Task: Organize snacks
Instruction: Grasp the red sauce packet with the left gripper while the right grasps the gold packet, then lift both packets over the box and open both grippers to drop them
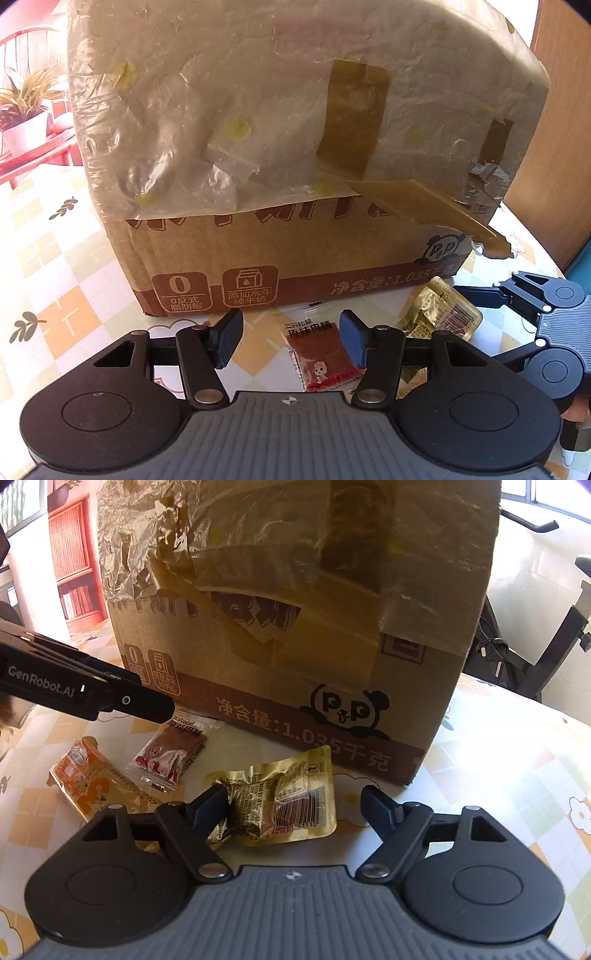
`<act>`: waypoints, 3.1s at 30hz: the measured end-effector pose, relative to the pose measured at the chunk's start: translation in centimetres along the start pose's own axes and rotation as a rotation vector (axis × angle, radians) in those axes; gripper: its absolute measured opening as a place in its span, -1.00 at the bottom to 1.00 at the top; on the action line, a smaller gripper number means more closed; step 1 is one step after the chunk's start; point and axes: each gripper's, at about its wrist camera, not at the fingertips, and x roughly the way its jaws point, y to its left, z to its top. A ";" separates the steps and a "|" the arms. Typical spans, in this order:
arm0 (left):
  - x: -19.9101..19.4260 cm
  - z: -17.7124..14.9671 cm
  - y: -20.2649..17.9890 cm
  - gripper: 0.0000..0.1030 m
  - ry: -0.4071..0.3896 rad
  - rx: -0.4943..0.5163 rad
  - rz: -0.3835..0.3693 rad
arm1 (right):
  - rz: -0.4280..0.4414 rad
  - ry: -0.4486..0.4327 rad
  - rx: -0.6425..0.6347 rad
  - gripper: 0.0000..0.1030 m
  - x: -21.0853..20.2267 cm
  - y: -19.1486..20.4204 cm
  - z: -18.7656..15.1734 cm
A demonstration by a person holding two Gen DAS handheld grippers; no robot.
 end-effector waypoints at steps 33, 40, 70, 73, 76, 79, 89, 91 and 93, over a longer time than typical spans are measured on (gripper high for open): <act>4.0 -1.0 -1.5 0.18 0.034 0.026 -0.016 | -0.083 -0.073 0.097 0.08 -2.5 -1.6 -2.3; 4.9 -1.6 -1.7 0.18 0.038 0.035 -0.017 | -0.083 -0.077 0.101 0.08 -2.6 -1.6 -2.3; 3.9 -2.8 -4.6 -0.22 -0.028 -0.026 0.057 | -0.002 -0.078 0.169 -0.21 -2.9 -3.1 -1.9; 3.6 -2.6 -4.6 -0.22 -0.042 -0.024 0.048 | 0.017 -0.069 0.241 -0.22 -2.9 -4.3 -1.6; 3.4 -2.5 -4.4 -0.22 -0.048 -0.024 0.042 | 0.053 -0.059 0.292 -0.43 -2.9 -5.0 -1.0; 2.8 -2.4 -4.0 -0.22 -0.048 -0.026 0.034 | 0.047 -0.057 0.280 -0.83 -3.2 -4.9 -0.2; -0.6 -2.0 -3.2 -0.22 -0.092 -0.003 0.030 | 0.058 -0.114 0.199 -0.97 -6.5 -2.4 1.2; -1.4 -2.1 -3.1 -0.22 -0.106 0.014 0.029 | 0.056 -0.120 0.182 -0.98 -7.2 -1.8 1.3; -2.3 -2.2 -2.8 -0.22 -0.118 0.025 0.029 | 0.050 -0.127 0.164 -0.98 -7.8 -1.1 1.4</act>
